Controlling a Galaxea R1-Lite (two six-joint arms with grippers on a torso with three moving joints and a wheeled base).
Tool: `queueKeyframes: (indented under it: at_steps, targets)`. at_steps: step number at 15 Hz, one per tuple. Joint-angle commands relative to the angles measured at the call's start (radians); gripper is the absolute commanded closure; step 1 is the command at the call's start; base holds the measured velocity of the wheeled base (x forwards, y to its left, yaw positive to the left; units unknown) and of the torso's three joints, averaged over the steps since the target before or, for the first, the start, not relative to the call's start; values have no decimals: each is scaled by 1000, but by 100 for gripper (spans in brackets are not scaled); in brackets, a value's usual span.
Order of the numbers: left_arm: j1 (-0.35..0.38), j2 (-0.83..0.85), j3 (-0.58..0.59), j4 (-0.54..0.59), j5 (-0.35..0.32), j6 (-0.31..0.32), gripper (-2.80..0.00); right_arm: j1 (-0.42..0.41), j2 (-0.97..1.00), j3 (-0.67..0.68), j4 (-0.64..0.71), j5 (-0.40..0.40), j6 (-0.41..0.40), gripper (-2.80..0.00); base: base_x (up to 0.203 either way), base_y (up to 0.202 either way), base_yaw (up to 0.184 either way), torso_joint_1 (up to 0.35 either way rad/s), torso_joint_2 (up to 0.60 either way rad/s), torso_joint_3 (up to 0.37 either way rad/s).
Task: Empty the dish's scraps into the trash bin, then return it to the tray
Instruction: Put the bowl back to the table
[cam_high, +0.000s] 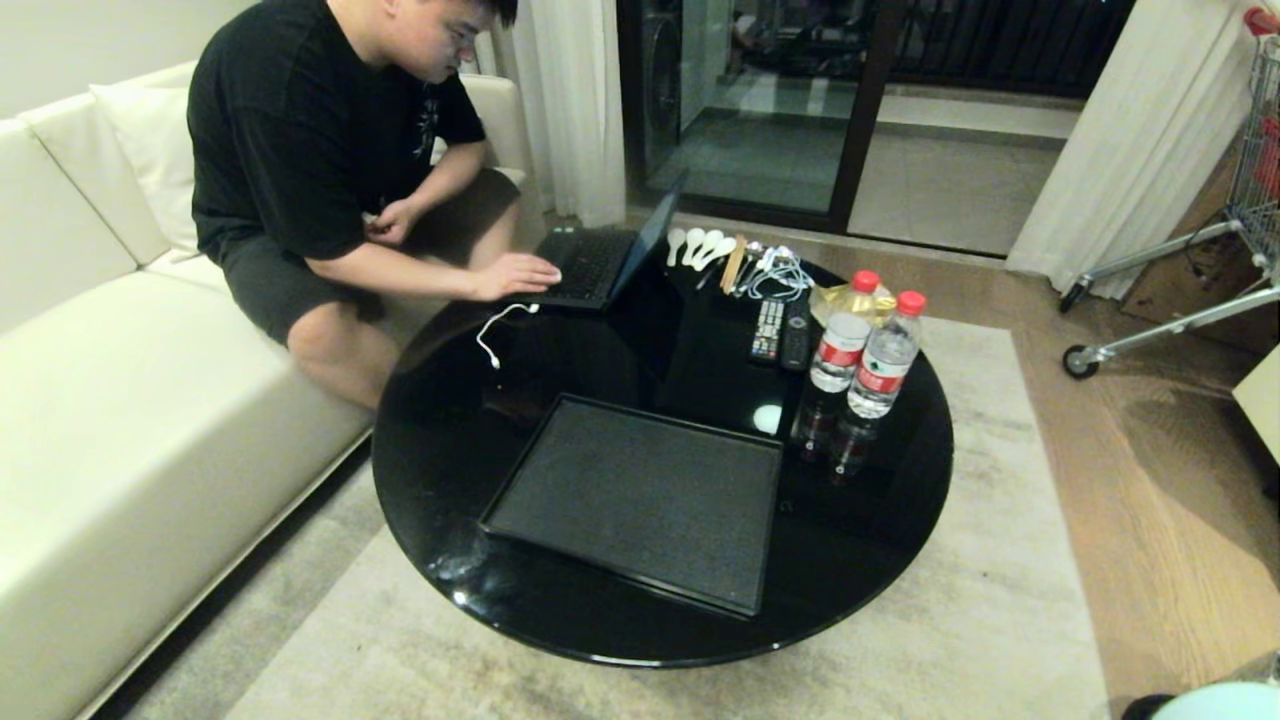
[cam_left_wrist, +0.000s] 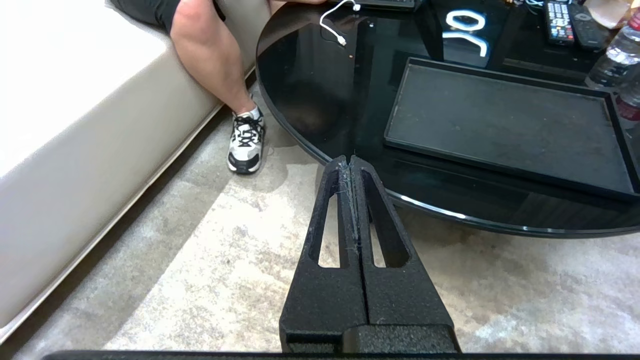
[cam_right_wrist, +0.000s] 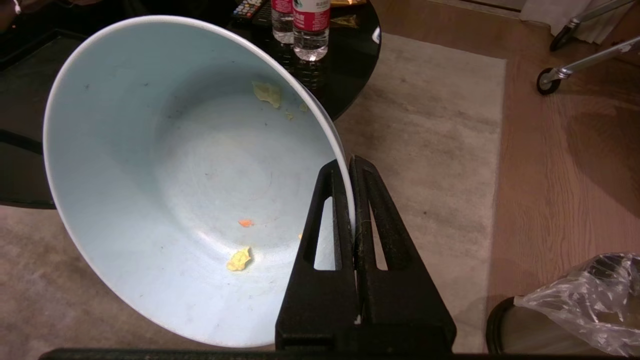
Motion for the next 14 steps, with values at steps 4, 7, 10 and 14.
queueKeyframes:
  at_steps: [4,7,10,14]
  targets:
    - [0,0,0,0,1,-1,0,1,1,0,0,-1,-6,0,0,0,0,0,0,0]
    - [0,0,0,0,1,-1,0,1,1,0,2,4,-25,0,0,0,0,0,0,0]
    - [0,0,0,0,1,-1,0,1,1,-5,10,2,-30,0,0,0,0,0,0,0]
    - [0,0,0,0,1,-1,0,1,66,-136,58,68,-29,0,0,0,0,0,0,0]
